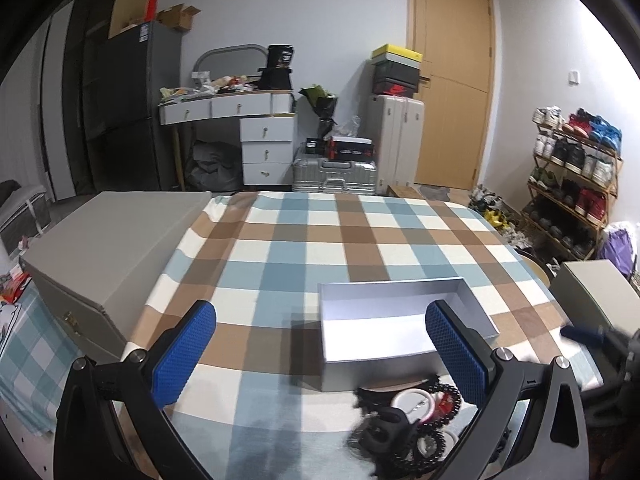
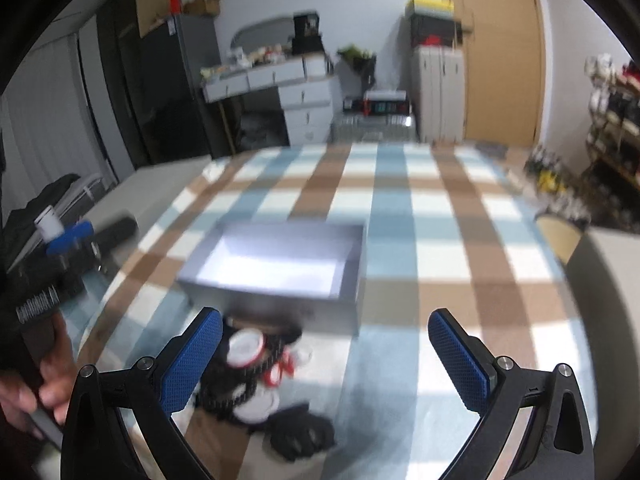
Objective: Organize jewelry
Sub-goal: 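Lower the right gripper onto a black claw clip and grasp it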
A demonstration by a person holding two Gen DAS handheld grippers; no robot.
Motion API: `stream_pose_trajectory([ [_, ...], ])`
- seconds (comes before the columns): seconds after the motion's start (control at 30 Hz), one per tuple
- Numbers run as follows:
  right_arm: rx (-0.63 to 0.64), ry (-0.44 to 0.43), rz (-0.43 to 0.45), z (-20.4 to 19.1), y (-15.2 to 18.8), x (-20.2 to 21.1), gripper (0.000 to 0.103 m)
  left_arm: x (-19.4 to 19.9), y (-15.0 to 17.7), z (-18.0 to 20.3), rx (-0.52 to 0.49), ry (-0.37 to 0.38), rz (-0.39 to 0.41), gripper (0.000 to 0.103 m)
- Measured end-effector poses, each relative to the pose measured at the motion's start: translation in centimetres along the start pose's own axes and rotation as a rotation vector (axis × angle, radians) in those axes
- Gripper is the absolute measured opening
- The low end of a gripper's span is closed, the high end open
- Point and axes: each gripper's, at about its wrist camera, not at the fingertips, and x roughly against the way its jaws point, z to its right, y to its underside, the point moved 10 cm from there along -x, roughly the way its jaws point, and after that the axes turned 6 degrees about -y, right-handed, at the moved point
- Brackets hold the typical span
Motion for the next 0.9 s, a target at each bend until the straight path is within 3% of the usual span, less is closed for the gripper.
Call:
stream_pose_trajectory([
  [0.2, -0.041, -0.05, -0.172, -0.3, 4.2, -2.1, 0.098, -0.3, 0.3, -1.5, 0.034, -0.017, -0.02, 0.102],
  [0.33, -0.031, -0.06, -0.234, -1.0, 6.1, -2.7, 0.092, -0.3, 0.4, -2.0, 0.042, -0.018, -0.03, 0.102],
  [0.53, -0.027, -0.05, -0.272, -1.1, 7.2, -3.1, 0.076, -0.6, 0.7, -2.2, 0.054, 0.01, -0.058, 0.102],
  [0.63, -0.04, -0.055, -0.289, -1.0, 7.5, -3.3, 0.057, -0.8, 0.9, -2.0, 0.056, 0.034, -0.074, 0.102],
  [0.67, -0.049, -0.064, -0.3, -1.0, 7.6, -3.4, 0.047, -0.8, 0.9, -1.9, 0.056, 0.04, -0.079, 0.102],
  [0.9, -0.088, -0.065, -0.282, -0.3, 7.2, -3.1, 0.044, -1.2, 2.1, -0.9, 0.036, 0.112, -0.144, 0.102],
])
